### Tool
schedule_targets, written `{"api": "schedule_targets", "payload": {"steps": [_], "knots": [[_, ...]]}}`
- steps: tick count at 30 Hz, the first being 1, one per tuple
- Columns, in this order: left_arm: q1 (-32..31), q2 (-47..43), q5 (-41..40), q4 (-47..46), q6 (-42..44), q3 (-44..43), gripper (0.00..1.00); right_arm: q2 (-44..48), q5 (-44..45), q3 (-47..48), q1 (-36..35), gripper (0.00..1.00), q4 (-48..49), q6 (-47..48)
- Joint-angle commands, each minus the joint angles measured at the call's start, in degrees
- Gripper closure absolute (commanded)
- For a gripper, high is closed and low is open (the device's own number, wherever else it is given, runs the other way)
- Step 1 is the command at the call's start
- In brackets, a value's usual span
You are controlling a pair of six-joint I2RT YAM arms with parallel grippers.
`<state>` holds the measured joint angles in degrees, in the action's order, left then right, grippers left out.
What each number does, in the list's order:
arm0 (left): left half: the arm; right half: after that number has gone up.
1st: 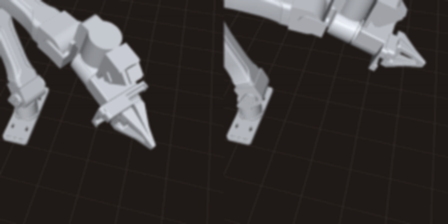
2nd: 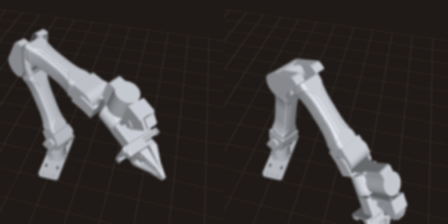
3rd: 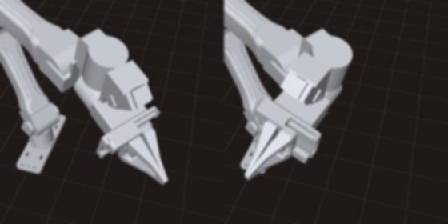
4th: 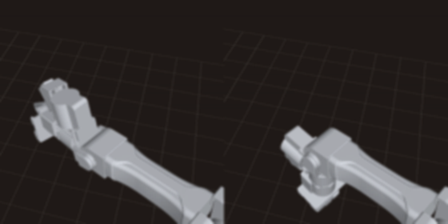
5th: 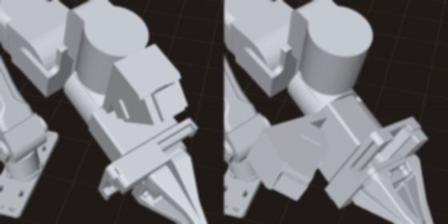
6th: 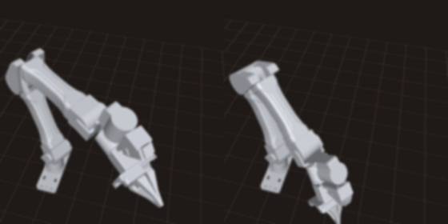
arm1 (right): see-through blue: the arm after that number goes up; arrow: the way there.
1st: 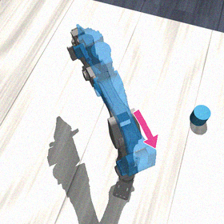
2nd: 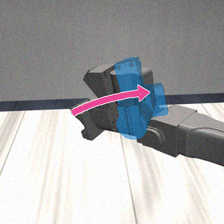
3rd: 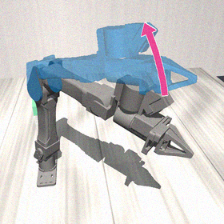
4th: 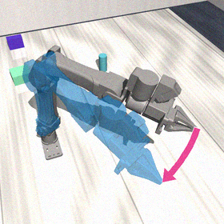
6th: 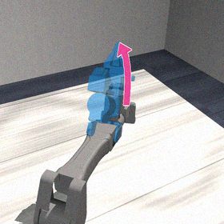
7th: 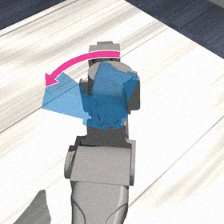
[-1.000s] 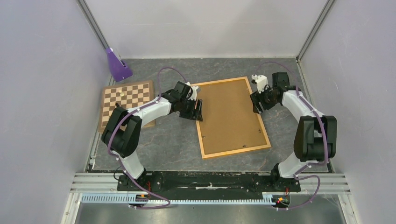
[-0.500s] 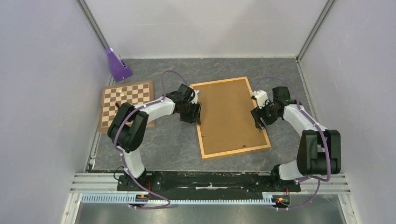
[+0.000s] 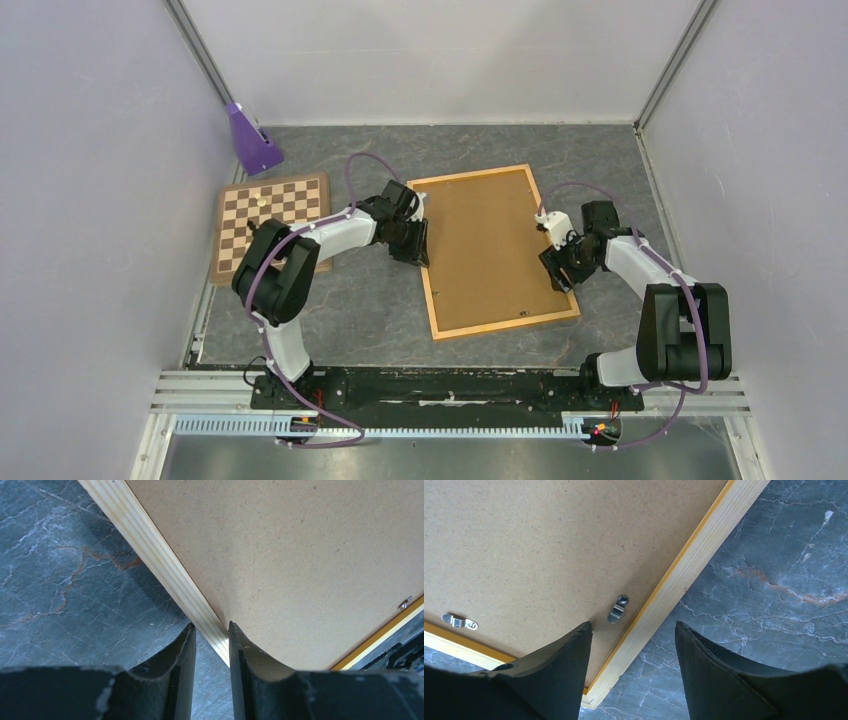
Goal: Put the photo into the frame
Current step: Install the photo frame at the center of the board.
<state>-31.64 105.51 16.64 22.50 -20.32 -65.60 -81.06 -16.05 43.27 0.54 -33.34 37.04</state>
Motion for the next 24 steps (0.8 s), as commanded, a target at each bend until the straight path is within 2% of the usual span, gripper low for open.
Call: {"api": "schedule_targets", "payload": {"steps": [1, 13, 17, 24], "knots": [[-0.1, 0.5, -0.2, -1.6, -1.1, -0.3, 0.67, 0.5, 1.1, -0.5, 0.2, 0.37, 3.1, 0.8], [-0.1, 0.0, -0.4, -1.6, -0.5, -0.3, 0.69, -1.2, 0.9, -0.6, 0.4, 0.43, 5.2, -0.4], [-0.1, 0.0, -0.3, -1.6, -0.3, -0.4, 0.72, -1.5, 2.1, -0.4, 0.4, 0.48, 5.5, 0.1], [-0.1, 0.2, -0.4, -1.4, 0.5, -0.3, 0.83, -1.5, 3.7, 2.4, 0.4, 0.58, 5.1, 2.0]]}}
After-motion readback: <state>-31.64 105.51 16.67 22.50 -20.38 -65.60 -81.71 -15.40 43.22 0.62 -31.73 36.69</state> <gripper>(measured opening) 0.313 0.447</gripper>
